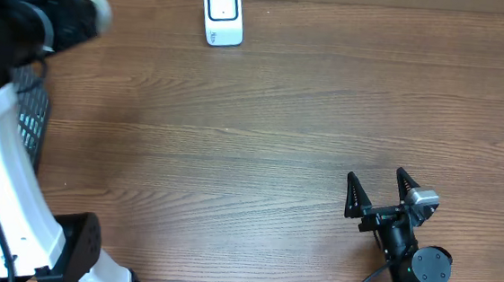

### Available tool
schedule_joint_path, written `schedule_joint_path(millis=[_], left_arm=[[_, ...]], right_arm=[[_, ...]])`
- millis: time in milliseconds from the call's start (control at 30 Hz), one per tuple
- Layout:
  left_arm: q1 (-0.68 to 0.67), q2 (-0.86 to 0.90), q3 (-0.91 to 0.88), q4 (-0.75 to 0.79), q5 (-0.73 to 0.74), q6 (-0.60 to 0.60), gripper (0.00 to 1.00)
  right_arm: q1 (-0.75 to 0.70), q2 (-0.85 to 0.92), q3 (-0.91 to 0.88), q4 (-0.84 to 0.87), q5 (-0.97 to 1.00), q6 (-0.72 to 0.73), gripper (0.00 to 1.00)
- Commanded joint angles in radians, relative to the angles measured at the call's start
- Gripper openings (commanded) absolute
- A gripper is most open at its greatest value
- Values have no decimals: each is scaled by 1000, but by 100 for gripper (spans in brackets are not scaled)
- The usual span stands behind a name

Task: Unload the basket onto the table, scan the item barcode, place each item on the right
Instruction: 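Lift the jar and carry it to the scanner with the left gripper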

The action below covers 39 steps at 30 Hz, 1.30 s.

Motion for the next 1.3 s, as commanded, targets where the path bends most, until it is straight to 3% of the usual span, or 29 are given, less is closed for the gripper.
schedule_joint_path(millis=[0, 400, 800, 1267], left_arm=[[-93, 16, 0, -3, -48, 52, 40], [-330, 76, -339, 20, -61, 50, 36], [-421, 80, -783, 296, -53, 3, 38], [-428, 80, -1123, 580, -51, -63, 39]], right_arm=[[-4, -10, -10, 6, 9, -3, 100], [-4, -10, -10, 6, 9, -3, 100], [-4, -10, -10, 6, 9, -3, 100], [-4, -10, -10, 6, 9, -3, 100]])
